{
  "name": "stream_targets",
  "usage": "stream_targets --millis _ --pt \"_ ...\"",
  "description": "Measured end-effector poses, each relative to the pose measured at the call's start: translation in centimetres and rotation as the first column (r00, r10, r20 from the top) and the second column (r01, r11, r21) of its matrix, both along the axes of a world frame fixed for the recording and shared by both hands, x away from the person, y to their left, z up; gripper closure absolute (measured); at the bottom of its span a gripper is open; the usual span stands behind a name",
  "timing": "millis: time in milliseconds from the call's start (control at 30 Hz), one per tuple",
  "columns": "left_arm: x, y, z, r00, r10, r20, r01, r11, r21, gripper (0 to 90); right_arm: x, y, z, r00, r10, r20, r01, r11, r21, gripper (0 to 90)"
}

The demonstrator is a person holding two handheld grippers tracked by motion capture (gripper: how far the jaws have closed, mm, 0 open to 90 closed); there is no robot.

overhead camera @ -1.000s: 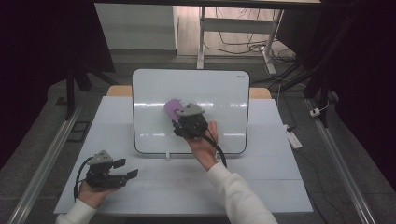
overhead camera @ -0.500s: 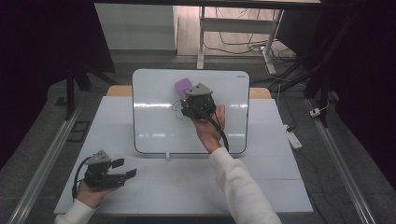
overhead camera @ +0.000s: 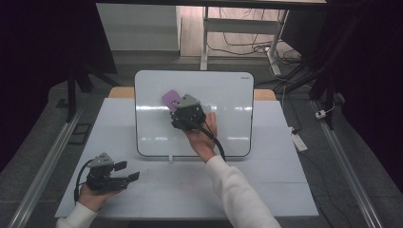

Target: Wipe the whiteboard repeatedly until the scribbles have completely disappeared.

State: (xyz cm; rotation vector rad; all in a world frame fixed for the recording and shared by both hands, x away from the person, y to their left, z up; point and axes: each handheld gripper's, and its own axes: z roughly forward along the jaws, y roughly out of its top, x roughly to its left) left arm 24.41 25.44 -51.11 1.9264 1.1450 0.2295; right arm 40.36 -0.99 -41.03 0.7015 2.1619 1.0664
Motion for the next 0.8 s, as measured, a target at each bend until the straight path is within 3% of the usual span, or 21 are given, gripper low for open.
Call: stream_targets --millis 200,600,700,800 --pt "-0.1 0.0 0.1 1.0000 0.000 0.002 0.000 1.0000 0.002 26.3 -0.9 0.6 -0.8 0.9995 0.031 0.010 -0.030 0.998 -0.058 40.9" --pt "-0.1 0.1 0.1 1.0000 0.004 0.004 -0.004 1.0000 0.000 26.3 1.0 -1.8 1.5 0.9952 -0.097 0.015 0.097 0.995 0.016 40.9" --pt "-0.1 0.1 0.1 1.0000 0.005 0.002 -0.005 1.0000 0.001 26.3 1.0 -1.5 1.5 0.9940 -0.107 0.022 0.107 0.994 0.006 40.9" --pt "0.0 0.0 0.0 1.0000 0.000 0.002 0.000 1.0000 0.002 26.3 0.4 -0.5 0.8 0.9985 -0.052 -0.019 0.052 0.999 0.000 41.0"
